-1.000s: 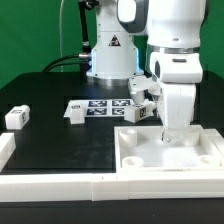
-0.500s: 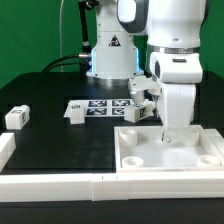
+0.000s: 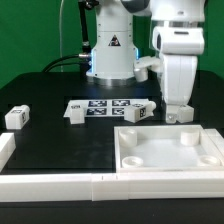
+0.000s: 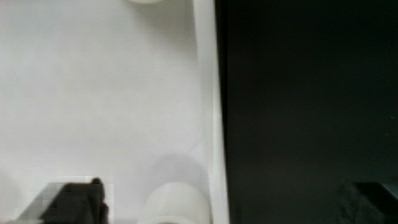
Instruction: Assemble one leg
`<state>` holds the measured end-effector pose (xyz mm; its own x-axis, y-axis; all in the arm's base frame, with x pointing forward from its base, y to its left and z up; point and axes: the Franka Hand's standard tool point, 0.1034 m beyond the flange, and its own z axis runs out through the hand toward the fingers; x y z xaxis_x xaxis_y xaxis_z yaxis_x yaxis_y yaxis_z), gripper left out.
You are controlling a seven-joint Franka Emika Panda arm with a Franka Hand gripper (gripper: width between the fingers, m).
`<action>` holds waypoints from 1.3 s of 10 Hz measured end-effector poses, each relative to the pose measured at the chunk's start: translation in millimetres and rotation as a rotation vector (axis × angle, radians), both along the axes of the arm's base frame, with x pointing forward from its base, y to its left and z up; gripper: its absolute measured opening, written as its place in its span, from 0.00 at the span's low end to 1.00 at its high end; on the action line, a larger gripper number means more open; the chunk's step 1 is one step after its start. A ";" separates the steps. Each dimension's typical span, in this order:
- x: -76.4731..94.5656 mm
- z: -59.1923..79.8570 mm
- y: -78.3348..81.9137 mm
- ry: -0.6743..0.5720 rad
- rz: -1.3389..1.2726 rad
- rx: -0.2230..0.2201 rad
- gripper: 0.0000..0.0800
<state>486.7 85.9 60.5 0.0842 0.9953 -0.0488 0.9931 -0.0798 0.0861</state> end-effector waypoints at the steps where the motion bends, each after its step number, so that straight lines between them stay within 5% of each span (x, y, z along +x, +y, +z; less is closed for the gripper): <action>1: 0.7 8.8 0.6 -0.014 -0.027 0.002 0.81; 7: -0.9 7.3 2.6 -0.024 -0.405 0.047 0.81; 11: -27.0 -1.8 20.5 -0.043 -0.997 0.174 0.81; 13: -39.2 -6.7 32.8 -0.025 -1.152 0.189 0.81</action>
Offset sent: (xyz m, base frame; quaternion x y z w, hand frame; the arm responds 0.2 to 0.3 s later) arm 0.0000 0.0000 0.0000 0.0000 0.0000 0.0000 1.0000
